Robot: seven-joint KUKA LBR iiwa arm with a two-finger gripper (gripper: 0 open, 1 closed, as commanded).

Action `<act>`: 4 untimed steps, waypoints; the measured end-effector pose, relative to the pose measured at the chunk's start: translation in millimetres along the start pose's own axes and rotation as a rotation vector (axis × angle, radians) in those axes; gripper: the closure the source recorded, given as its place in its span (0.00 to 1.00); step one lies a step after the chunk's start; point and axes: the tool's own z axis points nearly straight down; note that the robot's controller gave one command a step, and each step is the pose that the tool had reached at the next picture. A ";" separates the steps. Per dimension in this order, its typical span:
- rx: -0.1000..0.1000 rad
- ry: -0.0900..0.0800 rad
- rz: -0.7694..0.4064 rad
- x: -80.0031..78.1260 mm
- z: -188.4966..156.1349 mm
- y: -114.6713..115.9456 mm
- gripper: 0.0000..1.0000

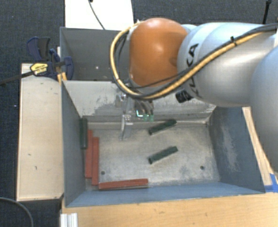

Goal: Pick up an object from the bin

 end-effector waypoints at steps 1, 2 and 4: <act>0.004 -0.003 -0.023 14.2 37.7 -95.0 0.00; 0.000 -0.004 -0.246 18.8 141.2 -148.6 0.00; 0.002 -0.004 -0.615 63.1 138.5 -133.1 1.00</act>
Offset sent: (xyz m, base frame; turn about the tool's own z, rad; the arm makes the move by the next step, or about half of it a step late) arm -0.0139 -0.0892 -0.0361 -0.0310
